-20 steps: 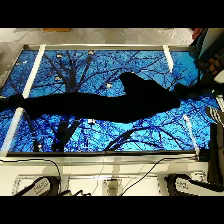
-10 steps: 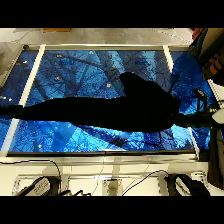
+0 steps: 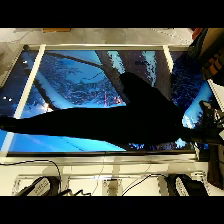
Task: Fold the clothes and pants, and hang the long-sleeved shirts on hangers.
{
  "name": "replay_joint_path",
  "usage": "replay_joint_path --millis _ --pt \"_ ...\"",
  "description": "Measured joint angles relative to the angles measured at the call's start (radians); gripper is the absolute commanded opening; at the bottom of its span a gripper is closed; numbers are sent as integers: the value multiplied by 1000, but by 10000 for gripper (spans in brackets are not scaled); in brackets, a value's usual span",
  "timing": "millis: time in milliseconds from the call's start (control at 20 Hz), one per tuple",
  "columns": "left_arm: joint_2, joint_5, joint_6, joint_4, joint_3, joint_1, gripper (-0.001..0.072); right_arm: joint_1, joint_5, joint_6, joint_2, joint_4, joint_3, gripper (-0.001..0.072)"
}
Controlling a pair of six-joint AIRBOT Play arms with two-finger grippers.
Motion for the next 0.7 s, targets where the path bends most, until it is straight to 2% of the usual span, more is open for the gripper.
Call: replay_joint_path --millis 150,300,550,700 --pt "-42 -60 109 24 0 0 5 0 74 3 -6 -57 -40 14" --pt "-84 -97 154 71 0 1 5 0 128 4 -13 -86 -72 14" --pt "-113 -21 173 167 0 1 5 0 173 4 -17 -125 -91 14" --pt "-114 63 133 236 10 0 4 0 180 4 -17 -132 -93 14"
